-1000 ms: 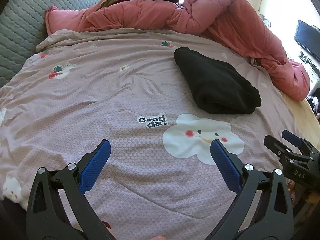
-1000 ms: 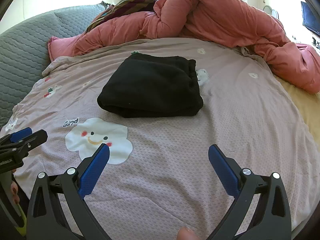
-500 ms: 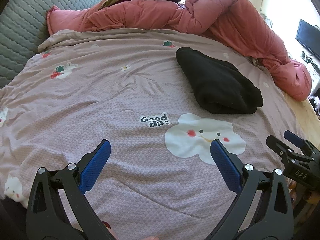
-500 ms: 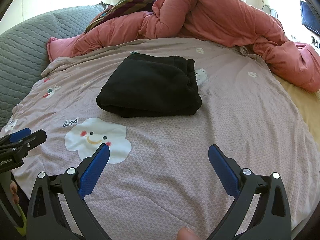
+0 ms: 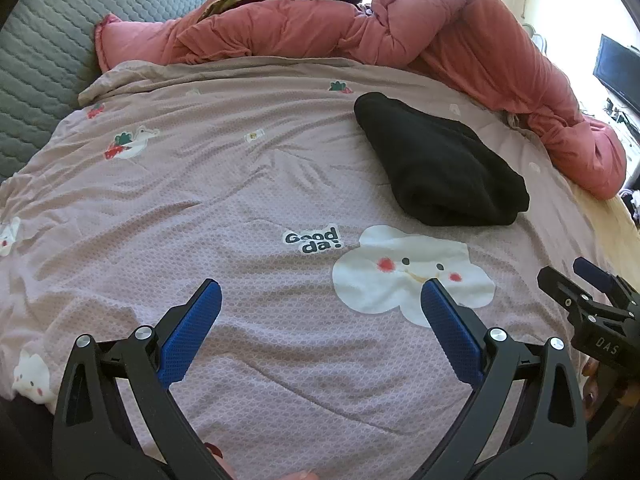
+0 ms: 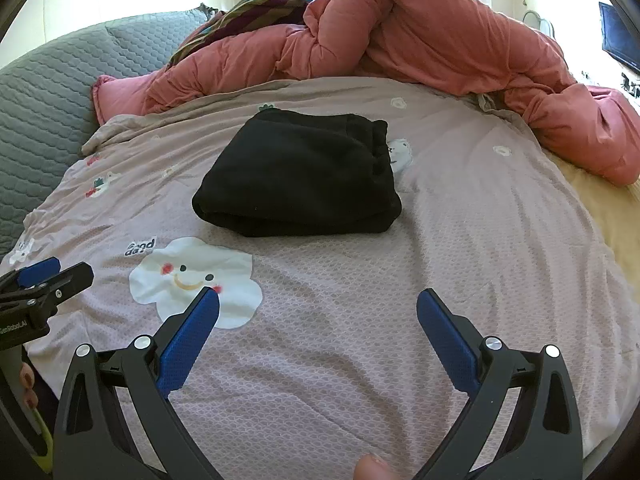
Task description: Fold small clothes
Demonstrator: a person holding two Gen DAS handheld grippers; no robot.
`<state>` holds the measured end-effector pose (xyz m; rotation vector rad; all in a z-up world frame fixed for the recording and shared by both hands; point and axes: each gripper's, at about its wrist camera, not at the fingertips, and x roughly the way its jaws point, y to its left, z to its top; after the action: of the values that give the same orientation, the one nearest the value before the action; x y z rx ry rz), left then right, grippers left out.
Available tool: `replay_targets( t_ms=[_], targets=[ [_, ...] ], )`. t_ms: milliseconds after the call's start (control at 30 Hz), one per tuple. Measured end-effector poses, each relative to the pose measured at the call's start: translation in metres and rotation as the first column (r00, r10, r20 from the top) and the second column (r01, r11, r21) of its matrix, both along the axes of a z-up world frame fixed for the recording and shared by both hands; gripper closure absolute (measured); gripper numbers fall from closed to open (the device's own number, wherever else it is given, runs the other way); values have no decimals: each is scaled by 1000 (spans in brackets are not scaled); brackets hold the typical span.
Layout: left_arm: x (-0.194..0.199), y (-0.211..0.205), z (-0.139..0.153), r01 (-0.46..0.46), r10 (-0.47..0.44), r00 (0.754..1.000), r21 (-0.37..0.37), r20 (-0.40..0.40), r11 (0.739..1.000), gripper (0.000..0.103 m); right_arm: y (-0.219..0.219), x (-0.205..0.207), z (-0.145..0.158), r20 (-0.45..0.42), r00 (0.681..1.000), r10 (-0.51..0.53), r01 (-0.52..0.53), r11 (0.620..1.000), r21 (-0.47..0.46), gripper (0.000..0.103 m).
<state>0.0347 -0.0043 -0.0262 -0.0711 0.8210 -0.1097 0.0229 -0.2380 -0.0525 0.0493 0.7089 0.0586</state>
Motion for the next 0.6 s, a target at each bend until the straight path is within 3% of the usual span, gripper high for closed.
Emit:
replay_targets(
  t_ms=[600],
  targets=[
    [0,1,0,2,-2,1000,2,1,1000,9,3,1,0,-6,1000,3,-3,1000,-1,5]
  ],
)
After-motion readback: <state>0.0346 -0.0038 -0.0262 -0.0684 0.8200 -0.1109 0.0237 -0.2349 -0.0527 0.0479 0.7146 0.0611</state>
